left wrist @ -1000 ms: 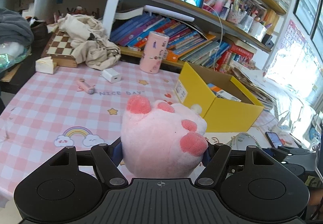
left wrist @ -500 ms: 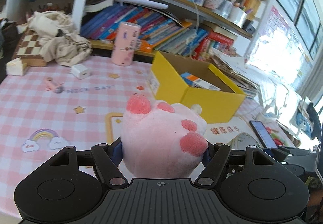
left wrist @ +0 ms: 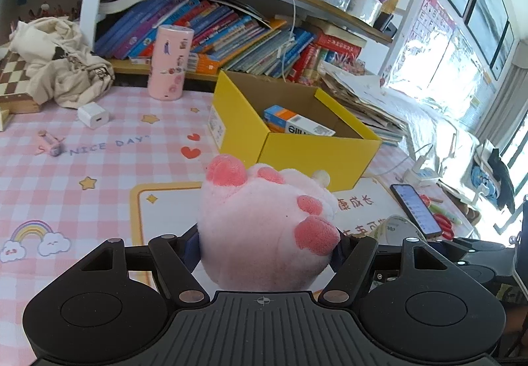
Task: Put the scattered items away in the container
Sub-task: 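Carry the plush and tape roll with both tools toward the yellow box, then lower the tape roll and plush into the yellow box and open both tools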
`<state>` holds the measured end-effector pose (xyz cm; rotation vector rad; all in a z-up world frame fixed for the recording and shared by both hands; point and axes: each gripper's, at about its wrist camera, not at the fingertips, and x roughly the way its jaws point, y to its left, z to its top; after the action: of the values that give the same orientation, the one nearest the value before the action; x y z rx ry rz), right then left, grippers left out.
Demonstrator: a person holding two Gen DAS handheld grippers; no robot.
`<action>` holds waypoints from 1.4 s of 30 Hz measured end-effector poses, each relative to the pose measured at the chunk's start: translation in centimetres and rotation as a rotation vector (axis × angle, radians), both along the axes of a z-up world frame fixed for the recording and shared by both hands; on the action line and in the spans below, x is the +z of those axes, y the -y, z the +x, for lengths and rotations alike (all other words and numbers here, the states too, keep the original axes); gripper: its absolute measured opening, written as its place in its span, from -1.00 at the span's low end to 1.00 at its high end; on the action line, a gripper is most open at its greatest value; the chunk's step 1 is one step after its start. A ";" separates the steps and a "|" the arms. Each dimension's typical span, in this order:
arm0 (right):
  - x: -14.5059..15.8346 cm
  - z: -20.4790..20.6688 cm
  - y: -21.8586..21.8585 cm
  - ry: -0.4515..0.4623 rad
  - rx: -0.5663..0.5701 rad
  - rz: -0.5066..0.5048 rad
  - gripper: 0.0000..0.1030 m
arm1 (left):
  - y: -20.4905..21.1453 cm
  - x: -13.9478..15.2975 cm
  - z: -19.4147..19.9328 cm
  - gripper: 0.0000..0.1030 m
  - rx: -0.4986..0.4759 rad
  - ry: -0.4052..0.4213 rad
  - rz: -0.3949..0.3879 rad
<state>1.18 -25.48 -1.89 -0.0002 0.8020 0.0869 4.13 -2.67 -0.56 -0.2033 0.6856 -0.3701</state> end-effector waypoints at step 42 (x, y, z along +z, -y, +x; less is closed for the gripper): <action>3.6 9.4 8.3 0.178 0.107 -0.033 0.62 | 11.1 2.8 8.0 0.38 -0.055 0.130 0.072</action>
<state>10.55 -33.80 1.67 -0.0807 0.6247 0.1723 12.17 -13.75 2.21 -0.0907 0.5757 -0.4072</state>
